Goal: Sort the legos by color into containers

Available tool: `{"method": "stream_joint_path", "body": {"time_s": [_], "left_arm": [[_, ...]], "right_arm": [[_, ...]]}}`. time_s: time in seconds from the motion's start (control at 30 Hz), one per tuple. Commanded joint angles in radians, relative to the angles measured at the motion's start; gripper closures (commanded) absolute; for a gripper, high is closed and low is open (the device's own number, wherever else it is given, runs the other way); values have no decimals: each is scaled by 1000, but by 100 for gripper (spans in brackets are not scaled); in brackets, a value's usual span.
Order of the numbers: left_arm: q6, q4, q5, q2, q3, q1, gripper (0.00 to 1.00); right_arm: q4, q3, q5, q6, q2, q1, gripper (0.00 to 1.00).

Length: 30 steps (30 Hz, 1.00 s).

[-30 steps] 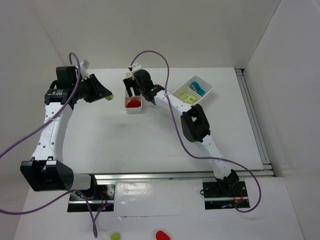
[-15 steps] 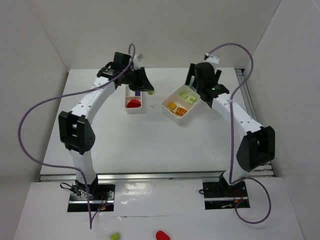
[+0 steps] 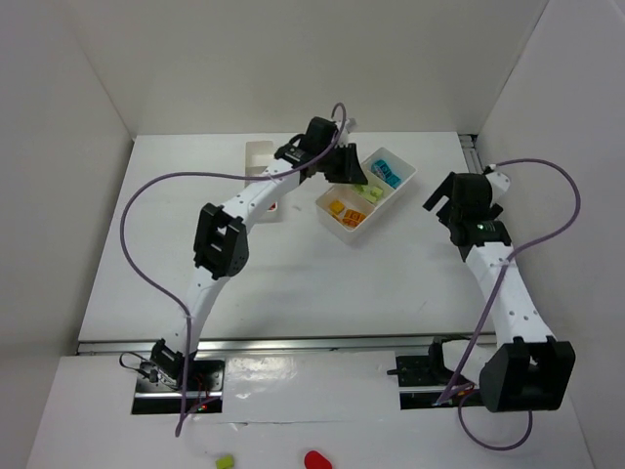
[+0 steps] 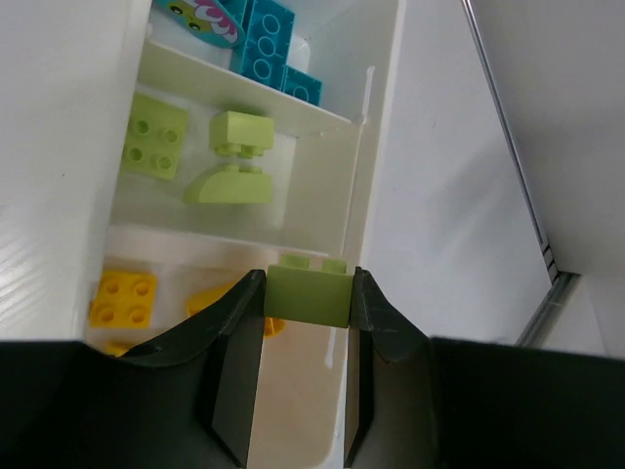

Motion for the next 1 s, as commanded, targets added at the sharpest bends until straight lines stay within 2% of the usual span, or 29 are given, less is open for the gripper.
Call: {"method": "stream_joint_path", "body": {"time_s": [0.0, 0.17, 0.2, 0.23, 0.3, 0.37, 0.43, 0.57, 0.73, 0.97], "left_arm": [[-43, 213, -57, 51, 34, -14, 100], [-43, 273, -142, 145, 109, -48, 100], [-43, 273, -158, 156, 109, -48, 73], [-43, 273, -181, 156, 109, -48, 53], [-43, 282, -191, 165, 109, -48, 30], [-69, 292, -191, 151, 109, -48, 0], [-80, 310, -182, 134, 127, -60, 0], [-89, 325, -156, -7, 108, -71, 0], [25, 315, -137, -368, -147, -71, 0], [164, 181, -287, -720, -473, -51, 0]], "right_arm": [[-29, -41, -55, 22, -78, -42, 0], [-40, -81, -96, 34, -127, -66, 0], [-54, -90, -96, 34, -127, -66, 0], [-54, -90, -96, 34, -138, -66, 0], [-65, -90, -96, 23, -138, -77, 0], [-74, -90, -84, 13, -138, -77, 0], [-74, -90, -73, 13, -138, -77, 0], [-74, -90, -73, 13, -138, -77, 0], [-123, -60, 20, 13, -115, -77, 0], [-186, -41, 128, 31, -37, -77, 0]]}}
